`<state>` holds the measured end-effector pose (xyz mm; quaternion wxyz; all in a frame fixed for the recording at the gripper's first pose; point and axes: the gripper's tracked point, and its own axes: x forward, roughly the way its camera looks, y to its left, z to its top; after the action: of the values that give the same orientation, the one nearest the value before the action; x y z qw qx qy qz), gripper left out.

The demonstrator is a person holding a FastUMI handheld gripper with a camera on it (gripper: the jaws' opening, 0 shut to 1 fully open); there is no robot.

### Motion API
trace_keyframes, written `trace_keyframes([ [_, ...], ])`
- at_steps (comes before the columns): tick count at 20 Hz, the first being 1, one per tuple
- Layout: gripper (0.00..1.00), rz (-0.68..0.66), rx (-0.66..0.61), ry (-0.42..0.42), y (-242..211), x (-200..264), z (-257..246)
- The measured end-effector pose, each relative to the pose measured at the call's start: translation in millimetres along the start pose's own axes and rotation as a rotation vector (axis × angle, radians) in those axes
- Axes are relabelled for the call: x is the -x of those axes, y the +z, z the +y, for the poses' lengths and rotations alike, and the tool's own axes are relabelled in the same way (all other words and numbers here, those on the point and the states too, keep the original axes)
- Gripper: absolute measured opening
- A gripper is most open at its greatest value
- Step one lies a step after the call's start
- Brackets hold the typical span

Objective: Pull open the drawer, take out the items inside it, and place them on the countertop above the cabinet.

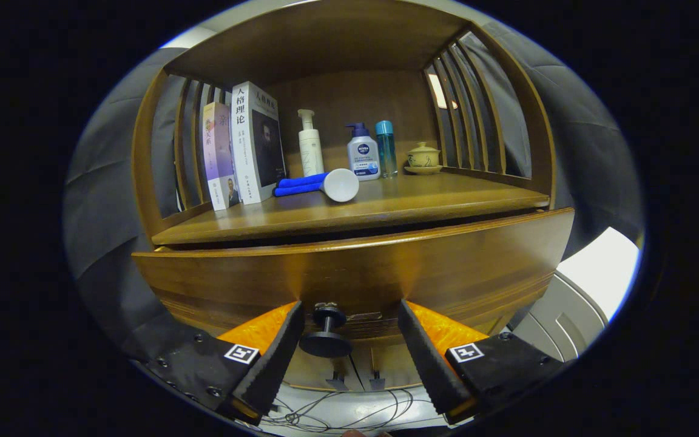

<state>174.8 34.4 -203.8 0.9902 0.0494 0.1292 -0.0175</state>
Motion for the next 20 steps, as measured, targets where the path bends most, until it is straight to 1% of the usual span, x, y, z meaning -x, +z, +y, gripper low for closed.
trace_keyframes([
  [3,0.98,0.015,-0.009,0.000,5,-18,0],
  [5,0.98,0.008,-0.015,-0.014,6,-21,1],
  [8,0.98,-0.006,0.017,-0.021,5,-21,0],
  [12,0.97,0.017,0.019,-0.018,5,-18,-2],
  [13,0.97,0.018,0.016,-0.011,6,-15,-2],
  [14,1.00,0.012,0.017,-0.008,9,-8,-2],
  [18,1.00,-0.048,0.101,-0.024,29,29,-7],
  [20,1.00,-0.065,0.116,-0.017,36,51,-7],
])
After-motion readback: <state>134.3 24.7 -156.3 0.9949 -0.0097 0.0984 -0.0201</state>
